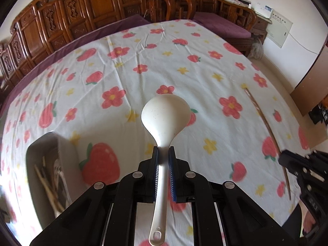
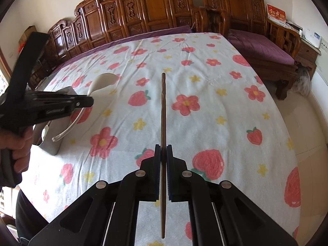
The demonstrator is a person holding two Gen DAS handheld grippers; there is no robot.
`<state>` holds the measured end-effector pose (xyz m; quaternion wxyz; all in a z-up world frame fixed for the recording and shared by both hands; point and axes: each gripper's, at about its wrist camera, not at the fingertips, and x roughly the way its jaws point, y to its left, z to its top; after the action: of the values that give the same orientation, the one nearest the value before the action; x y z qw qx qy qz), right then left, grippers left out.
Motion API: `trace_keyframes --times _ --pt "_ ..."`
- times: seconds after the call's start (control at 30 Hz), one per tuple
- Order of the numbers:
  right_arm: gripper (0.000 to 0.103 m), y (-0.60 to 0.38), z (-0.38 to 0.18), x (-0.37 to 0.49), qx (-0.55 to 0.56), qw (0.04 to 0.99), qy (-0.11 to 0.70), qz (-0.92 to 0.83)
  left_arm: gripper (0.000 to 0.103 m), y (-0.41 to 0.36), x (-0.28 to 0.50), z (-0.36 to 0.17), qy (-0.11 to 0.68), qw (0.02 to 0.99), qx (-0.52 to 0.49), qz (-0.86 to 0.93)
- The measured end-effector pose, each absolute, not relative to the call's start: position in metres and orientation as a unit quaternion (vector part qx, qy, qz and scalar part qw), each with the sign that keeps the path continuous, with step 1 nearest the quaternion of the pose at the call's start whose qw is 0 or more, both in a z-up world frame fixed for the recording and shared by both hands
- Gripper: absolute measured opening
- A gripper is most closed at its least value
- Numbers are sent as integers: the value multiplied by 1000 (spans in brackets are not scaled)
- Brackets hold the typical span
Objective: Organize utensils
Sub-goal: 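Carry the white ladle to the tray with the left tool while the right tool holds the chopstick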
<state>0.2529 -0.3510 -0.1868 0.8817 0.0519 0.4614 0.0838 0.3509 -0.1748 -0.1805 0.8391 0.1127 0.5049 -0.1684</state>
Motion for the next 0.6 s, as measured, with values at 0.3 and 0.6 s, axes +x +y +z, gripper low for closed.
trace_keyframes --times 0.3,0.6 --pt "6 -336 -178 248 39 885 454 100 9 -159 298 -157 484 853 104 -165" --pt "6 -314 -175 243 11 886 448 117 9 -135 255 -149 462 869 91 -155"
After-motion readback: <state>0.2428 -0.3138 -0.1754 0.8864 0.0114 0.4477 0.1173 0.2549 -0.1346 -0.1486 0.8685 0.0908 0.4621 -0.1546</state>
